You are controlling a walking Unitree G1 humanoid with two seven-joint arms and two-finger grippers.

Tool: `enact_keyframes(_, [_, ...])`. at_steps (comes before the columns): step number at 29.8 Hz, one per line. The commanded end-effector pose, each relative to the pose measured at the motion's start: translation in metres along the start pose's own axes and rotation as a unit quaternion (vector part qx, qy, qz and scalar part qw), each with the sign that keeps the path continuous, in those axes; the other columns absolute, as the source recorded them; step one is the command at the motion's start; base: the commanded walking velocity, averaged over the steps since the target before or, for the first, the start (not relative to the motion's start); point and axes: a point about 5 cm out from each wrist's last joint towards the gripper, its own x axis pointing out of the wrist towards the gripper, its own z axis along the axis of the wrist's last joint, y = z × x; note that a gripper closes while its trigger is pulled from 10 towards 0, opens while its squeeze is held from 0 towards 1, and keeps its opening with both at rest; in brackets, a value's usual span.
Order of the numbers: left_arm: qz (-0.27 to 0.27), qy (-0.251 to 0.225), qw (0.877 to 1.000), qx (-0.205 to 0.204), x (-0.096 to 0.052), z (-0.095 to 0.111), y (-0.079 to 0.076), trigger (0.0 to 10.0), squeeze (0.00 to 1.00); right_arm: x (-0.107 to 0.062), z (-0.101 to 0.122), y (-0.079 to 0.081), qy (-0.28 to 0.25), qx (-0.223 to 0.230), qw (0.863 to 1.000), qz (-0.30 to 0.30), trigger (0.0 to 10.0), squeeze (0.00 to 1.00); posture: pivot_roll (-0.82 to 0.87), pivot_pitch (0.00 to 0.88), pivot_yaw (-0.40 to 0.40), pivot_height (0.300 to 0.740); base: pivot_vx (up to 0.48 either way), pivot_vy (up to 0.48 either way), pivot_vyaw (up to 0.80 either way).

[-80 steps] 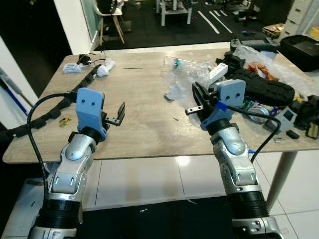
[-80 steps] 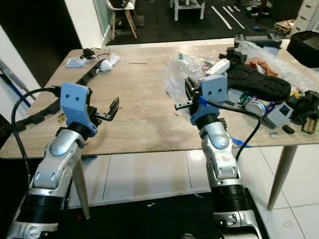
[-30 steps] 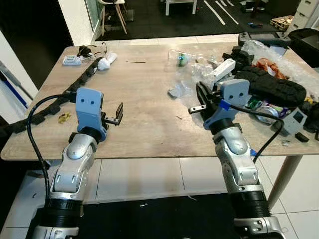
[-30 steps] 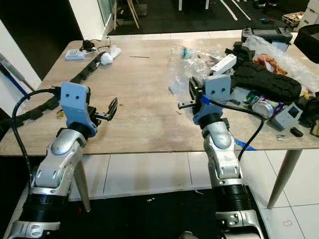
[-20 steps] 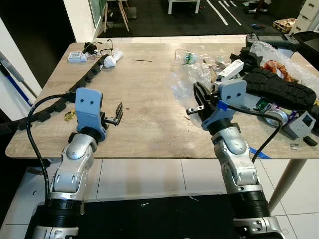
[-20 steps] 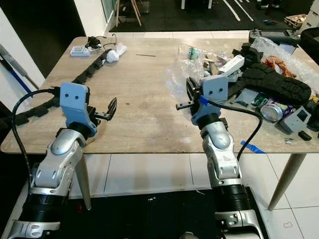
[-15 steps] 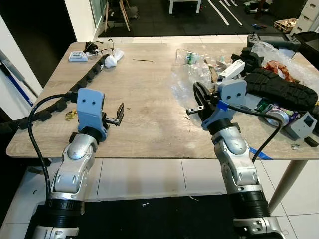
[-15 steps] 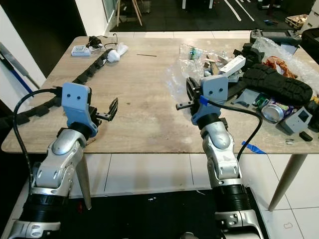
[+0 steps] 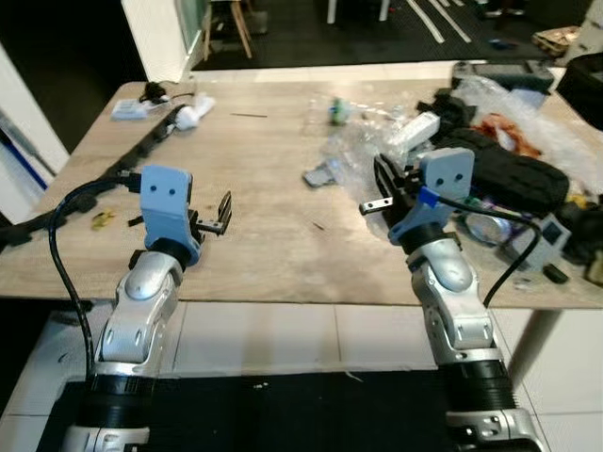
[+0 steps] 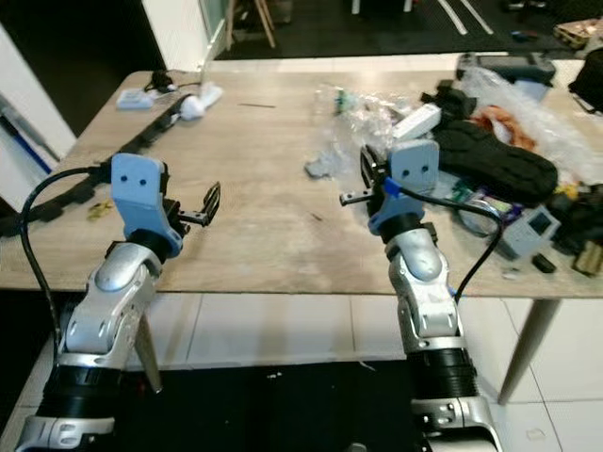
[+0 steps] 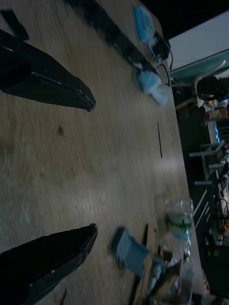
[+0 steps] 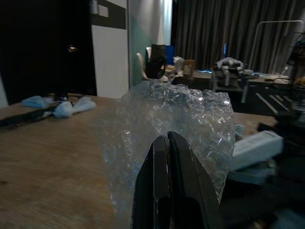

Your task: Picking trash to rubbish bin

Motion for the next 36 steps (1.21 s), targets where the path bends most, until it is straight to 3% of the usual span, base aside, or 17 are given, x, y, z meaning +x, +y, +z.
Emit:
enact_keyframes(1, [0.003, 0.011, 1.0, -0.001, -0.003, -0.0045, 0.002, 10.0, 0.0, -0.0006, -0.0014, 0.0062, 0.001, 0.009, 1.0, 0.008, 10.0, 0.0, 0.03, 0.142, 0.046, 0.74, 0.0, 0.0, 0.0])
enact_keyframes(12, [0.01, 0.015, 1.0, 0.0, -0.0046, -0.0069, 0.0046, 10.0, 0.0, -0.0007, -0.0019, 0.0082, 0.002, 0.012, 1.0, 0.012, 10.0, 0.0, 0.03, 0.13, 0.041, 0.74, 0.0, 0.0, 0.0])
enact_keyframes(36, [0.033, -0.002, 0.999, -0.006, -0.0065, -0.0026, 0.0109, 10.0, 0.0, -0.0048, -0.0092, 0.0122, 0.017, 0.019, 1.0, 0.009, 10.0, 0.0, 0.03, 0.117, 0.036, 0.74, 0.0, 0.0, -0.79])
